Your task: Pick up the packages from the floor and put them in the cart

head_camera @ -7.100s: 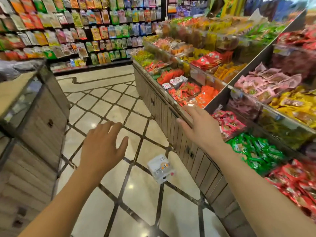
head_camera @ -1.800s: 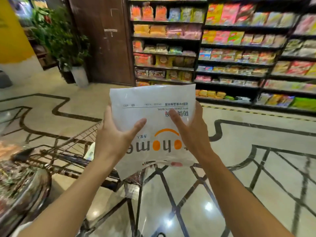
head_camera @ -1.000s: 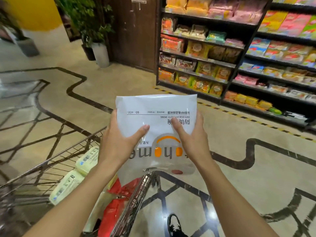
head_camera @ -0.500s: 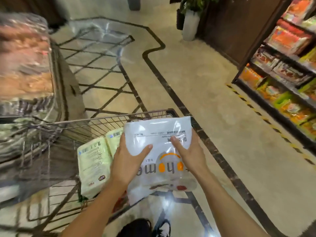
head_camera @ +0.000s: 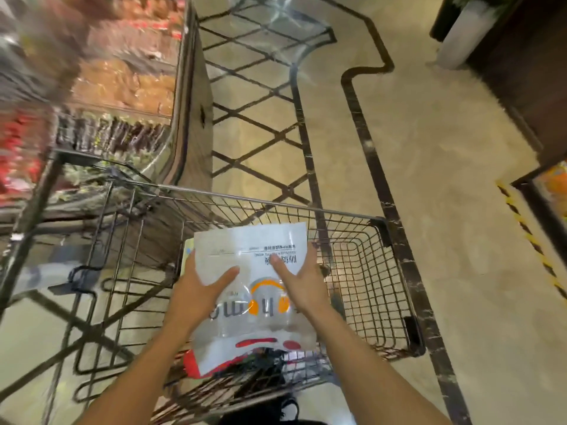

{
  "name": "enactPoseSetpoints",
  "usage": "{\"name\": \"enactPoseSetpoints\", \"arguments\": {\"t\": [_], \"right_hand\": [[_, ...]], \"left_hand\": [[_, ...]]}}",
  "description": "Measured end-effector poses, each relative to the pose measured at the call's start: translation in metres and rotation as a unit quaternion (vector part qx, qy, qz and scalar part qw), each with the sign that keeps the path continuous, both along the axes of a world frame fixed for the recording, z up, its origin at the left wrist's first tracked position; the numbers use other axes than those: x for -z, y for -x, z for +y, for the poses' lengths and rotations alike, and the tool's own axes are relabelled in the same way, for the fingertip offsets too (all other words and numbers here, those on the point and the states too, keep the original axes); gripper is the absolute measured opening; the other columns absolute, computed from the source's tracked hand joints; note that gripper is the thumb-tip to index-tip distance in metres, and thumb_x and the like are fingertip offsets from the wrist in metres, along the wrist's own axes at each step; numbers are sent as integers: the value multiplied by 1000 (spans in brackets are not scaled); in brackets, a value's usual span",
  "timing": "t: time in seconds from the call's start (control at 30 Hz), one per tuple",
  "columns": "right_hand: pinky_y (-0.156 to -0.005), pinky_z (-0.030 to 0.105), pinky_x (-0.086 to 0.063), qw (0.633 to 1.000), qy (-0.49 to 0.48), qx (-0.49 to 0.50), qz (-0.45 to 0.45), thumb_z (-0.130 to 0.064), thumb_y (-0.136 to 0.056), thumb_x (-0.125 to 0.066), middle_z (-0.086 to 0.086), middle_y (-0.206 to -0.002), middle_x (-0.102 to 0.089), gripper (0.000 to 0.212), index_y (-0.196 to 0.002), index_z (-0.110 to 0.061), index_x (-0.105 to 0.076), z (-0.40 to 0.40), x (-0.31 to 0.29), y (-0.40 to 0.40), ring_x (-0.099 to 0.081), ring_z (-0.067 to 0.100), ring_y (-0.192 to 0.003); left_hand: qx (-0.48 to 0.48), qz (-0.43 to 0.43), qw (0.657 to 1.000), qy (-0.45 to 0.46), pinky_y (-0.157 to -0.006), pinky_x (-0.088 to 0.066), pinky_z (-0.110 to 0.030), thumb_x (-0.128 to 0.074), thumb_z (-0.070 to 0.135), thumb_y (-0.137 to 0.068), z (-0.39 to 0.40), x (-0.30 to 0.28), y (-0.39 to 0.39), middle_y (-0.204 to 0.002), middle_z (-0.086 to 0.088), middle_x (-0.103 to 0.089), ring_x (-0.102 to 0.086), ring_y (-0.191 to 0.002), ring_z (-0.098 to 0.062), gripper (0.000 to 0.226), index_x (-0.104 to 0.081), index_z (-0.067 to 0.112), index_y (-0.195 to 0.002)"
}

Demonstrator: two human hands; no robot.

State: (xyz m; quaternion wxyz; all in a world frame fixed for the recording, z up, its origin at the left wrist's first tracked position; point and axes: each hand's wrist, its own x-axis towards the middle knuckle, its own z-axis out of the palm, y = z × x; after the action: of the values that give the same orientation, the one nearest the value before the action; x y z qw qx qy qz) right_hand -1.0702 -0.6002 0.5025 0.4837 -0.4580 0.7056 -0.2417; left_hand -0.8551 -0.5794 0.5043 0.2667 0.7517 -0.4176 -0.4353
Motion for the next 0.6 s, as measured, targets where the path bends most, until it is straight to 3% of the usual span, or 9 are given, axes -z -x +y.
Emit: {"name": "enactPoseSetpoints", "arguments": {"t": [0.07,0.23,0.3,0.4,0.53,0.6], "right_hand": [[-103,48,-52,999,-37,-17,7,-92,-70,-56,7,-142,-57,113,-159,-35,-16,-7,15,-17,-62,30,-123],[-111,48,-42,996,-64,-48,36,-80,-84,-57,13,-161,-36,108,-164,-30,-4,-20,17,-40,-46,39,-141],[-113,48,-39,996,-63,-49,40,-80,-84,-57,12,-166,-29,108,-164,-31,-3,-20,19,-40,-40,38,-147],[-119,50,-35,998,-53,-37,22,-82,-82,-59,8,-168,-26,110,-163,-35,-3,-17,21,-40,-32,34,-152],[-117,47,-34,997,-60,-46,34,-74,-86,-60,10,-165,-28,107,-164,-29,-3,-20,20,-40,-33,34,-151],[-115,51,-40,995,-70,-59,29,-82,-80,-59,11,-161,-33,109,-162,-35,-5,-19,16,-39,-42,35,-144]], "left_hand": [[-7,5,1000,-19,-74,-48,-30,-78,68,-72,-6,13,-17,-121,6,-66,-62,-101,-18,95,-42,30,-151],[-22,56,997,-47,-100,-49,-41,-79,69,-70,-10,43,-41,-133,7,-63,-60,-119,-18,98,-37,37,-152],[-32,88,995,-38,-94,-50,-35,-82,64,-67,-11,49,-41,-131,11,-62,-61,-119,-12,101,-37,35,-152],[-34,96,995,-21,-86,-45,-21,-88,40,-78,-12,52,-39,-127,25,-56,-54,-116,6,89,-38,31,-151],[-38,87,995,-25,-92,-44,-32,-86,36,-80,-12,55,-40,-126,24,-55,-57,-119,-10,86,-38,32,-151],[-32,81,995,-41,-92,-46,-36,-85,42,-80,-12,51,-41,-127,17,-59,-58,-119,-16,85,-36,35,-149]]}}
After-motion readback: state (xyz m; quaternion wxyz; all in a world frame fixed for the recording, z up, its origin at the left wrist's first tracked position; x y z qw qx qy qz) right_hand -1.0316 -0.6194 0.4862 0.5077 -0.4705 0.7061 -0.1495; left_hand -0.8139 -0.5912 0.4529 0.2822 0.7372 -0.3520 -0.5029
